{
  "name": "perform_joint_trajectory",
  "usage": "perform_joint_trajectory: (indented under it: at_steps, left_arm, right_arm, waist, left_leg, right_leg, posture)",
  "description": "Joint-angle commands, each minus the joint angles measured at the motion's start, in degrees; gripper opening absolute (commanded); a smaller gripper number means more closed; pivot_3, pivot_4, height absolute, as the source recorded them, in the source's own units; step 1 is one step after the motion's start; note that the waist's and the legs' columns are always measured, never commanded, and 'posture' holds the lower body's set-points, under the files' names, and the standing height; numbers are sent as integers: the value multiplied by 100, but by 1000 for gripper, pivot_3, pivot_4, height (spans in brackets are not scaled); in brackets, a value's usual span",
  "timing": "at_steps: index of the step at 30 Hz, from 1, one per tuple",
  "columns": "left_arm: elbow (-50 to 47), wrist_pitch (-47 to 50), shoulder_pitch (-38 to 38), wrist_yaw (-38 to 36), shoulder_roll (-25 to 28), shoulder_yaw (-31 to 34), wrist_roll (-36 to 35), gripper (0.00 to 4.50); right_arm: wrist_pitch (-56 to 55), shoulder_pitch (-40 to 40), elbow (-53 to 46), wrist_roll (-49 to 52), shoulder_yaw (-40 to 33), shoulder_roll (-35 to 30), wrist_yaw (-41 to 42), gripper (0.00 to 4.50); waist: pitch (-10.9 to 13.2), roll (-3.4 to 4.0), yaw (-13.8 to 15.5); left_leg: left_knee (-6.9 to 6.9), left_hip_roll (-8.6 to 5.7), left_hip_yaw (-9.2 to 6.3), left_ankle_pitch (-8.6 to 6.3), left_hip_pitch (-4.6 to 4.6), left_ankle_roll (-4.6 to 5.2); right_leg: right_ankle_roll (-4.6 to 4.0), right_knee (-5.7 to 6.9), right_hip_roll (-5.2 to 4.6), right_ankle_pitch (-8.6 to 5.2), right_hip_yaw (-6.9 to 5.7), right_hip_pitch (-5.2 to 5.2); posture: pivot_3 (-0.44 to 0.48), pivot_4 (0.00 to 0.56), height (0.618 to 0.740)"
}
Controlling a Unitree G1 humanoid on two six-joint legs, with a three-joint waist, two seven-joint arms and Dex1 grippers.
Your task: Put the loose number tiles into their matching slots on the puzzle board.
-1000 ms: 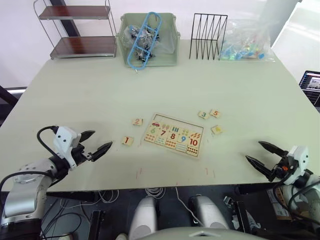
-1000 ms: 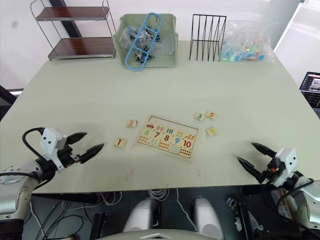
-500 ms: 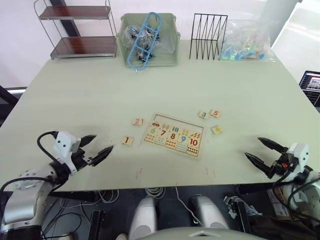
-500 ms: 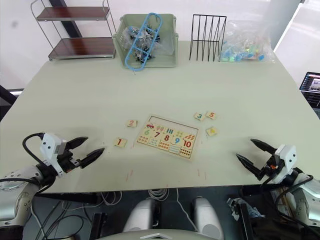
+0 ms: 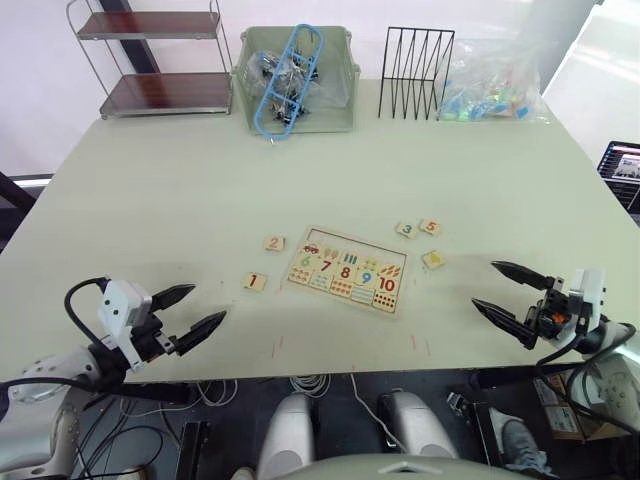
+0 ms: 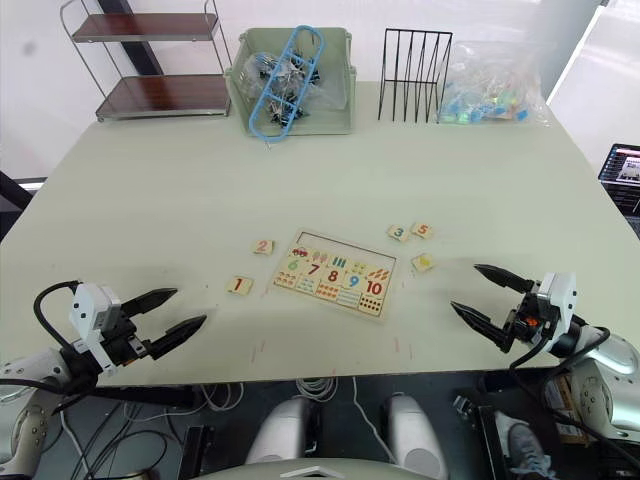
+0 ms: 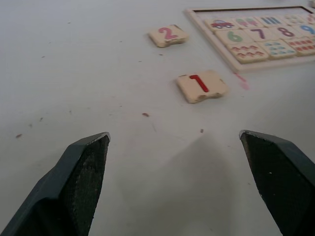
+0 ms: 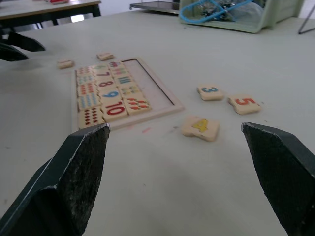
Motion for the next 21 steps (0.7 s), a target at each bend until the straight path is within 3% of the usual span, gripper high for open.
perform_joint_trajectory:
  at_steps: [1,13,18,21]
  left_arm:
    - [222,-497,-22,-616,204,222,-114,4473]
    - [1612,-1502,-1221,-2246,673,-226,-11,4473]
    - [2399,-1991,-1942,-2956,841,-663,200,4473]
    - [3323,-2579,-2823,-3361,1038,-1353,366,4473]
  right_arm:
    - [262,-79,-371,335,-103,-188,254,4500]
    - [441,-286,-534,541,-148,-333,672,4500]
    - [436,-327,-499,518,-149,-351,750,4500]
    - [414,-357,-527,499,-136,-335,753,4500]
  waist:
    - [1,1,1]
    - [1,2,56]
    - [0,2,115]
    - [1,3,132]
  left_leg:
    - [0,0,2,0,0,0]
    - [2,2,5,0,0,0]
    - [3,4,8,0,-2,0]
    - [4,4,10,0,-2,1]
  right_leg:
    - [0,0,-1,0,0,0]
    - [-1,0,2,1,-1,-1]
    - [-2,-1,7,2,-1,-3]
    - [-2,1,7,2,-1,-2]
  posture:
    - [0,150,740]
    - [0,150,740]
    - [0,150,740]
    - [0,150,740]
